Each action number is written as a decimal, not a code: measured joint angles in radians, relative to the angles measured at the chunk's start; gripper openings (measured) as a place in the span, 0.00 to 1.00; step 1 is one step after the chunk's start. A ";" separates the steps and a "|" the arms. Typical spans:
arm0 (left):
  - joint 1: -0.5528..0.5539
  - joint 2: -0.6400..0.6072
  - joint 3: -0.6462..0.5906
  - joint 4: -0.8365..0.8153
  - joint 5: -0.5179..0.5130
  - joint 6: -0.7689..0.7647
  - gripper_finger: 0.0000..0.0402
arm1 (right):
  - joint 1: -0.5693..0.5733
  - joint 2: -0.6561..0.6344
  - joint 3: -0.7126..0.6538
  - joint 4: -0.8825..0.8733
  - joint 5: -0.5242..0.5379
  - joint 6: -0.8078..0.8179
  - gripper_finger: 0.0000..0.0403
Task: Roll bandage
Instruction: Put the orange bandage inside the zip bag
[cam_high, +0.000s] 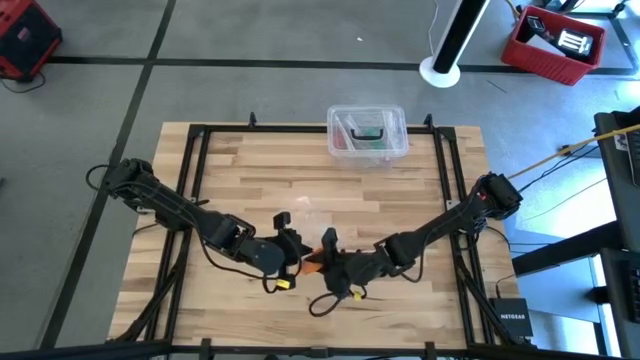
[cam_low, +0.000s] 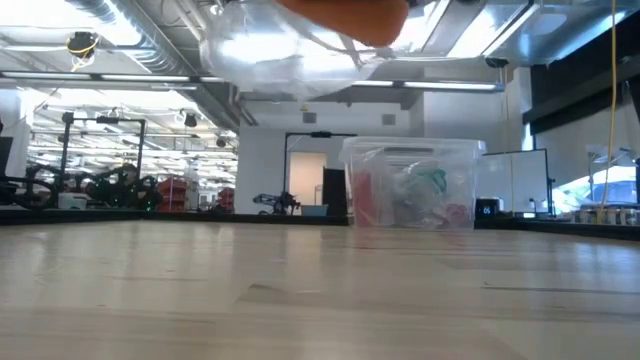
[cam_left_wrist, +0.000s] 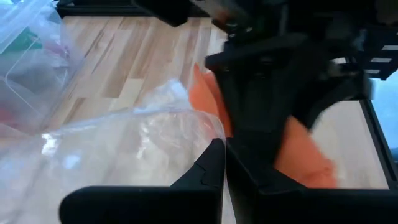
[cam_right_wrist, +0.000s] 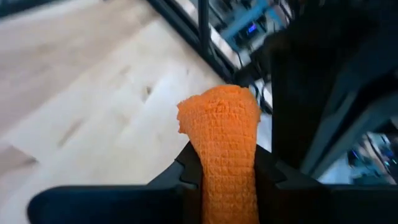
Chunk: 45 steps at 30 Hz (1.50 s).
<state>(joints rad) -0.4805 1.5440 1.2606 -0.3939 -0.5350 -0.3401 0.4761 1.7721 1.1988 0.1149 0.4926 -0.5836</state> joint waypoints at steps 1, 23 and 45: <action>0.000 0.000 0.000 0.003 0.000 0.000 0.01 | -0.001 0.000 0.000 -0.017 0.021 0.004 0.17; 0.003 0.027 -0.010 0.025 -0.058 -0.020 0.01 | -0.032 -0.008 -0.002 -0.137 0.206 0.764 0.17; 0.025 0.139 -0.189 0.309 -0.149 -0.086 0.01 | -0.113 -0.010 -0.326 0.281 0.026 1.061 0.17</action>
<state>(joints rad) -0.4552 1.6833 1.0714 -0.0846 -0.6839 -0.4259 0.3634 1.7626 0.8732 0.3961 0.5185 0.4774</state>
